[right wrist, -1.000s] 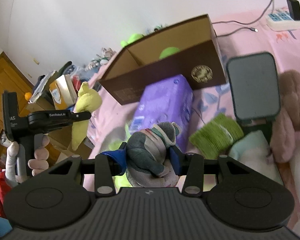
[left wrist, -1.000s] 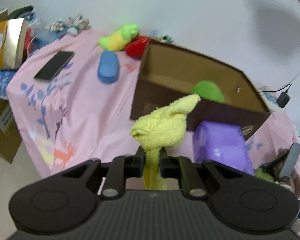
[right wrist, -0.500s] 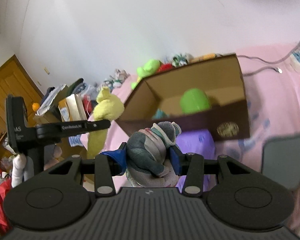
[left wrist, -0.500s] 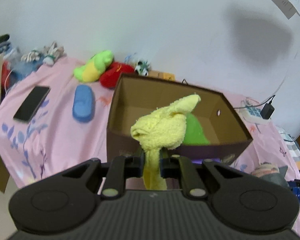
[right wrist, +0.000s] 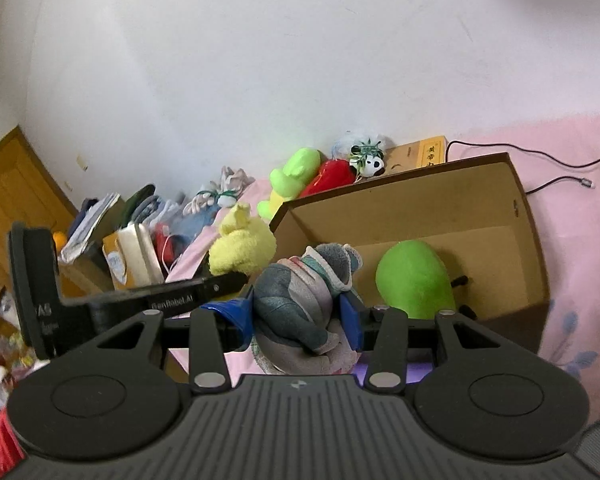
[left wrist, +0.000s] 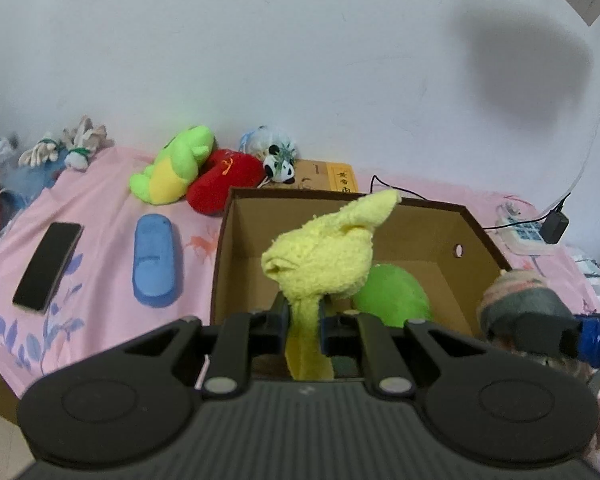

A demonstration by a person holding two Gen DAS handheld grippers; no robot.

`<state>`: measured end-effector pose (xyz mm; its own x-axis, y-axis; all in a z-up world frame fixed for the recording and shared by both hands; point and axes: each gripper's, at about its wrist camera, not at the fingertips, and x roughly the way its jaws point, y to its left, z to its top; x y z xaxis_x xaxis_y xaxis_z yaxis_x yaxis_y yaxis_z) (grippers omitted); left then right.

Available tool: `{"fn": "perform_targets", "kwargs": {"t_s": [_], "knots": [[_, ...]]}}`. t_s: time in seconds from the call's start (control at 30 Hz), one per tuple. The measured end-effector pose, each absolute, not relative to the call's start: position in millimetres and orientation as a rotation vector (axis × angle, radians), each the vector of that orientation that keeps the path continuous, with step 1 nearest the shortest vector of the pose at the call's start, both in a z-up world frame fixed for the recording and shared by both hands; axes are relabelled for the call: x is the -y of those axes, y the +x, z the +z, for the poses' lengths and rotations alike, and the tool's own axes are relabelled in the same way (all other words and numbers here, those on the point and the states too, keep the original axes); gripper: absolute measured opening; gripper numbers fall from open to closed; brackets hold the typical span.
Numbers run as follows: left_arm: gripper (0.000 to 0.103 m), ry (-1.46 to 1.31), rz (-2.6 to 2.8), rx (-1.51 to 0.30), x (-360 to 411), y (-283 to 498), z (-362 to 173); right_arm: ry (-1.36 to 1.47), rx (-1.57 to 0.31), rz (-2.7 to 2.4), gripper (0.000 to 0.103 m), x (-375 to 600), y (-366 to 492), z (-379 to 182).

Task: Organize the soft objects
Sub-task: 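Lift and carry the yellow towel and sock plush over the brown box, then lower both items into the box and open both grippers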

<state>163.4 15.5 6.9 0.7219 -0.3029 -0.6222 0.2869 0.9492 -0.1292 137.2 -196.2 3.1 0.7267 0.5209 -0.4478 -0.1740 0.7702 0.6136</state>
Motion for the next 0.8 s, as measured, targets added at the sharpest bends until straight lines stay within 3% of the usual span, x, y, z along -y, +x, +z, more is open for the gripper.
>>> {"fn": "perform_targets", "kwargs": {"t_s": [0.8], "knots": [[0.012, 0.003, -0.262, -0.788, 4.8, 251.7, -31.2, 0.599, -0.753, 0.268, 0.03, 171.9, 227.9, -44.1]]}}
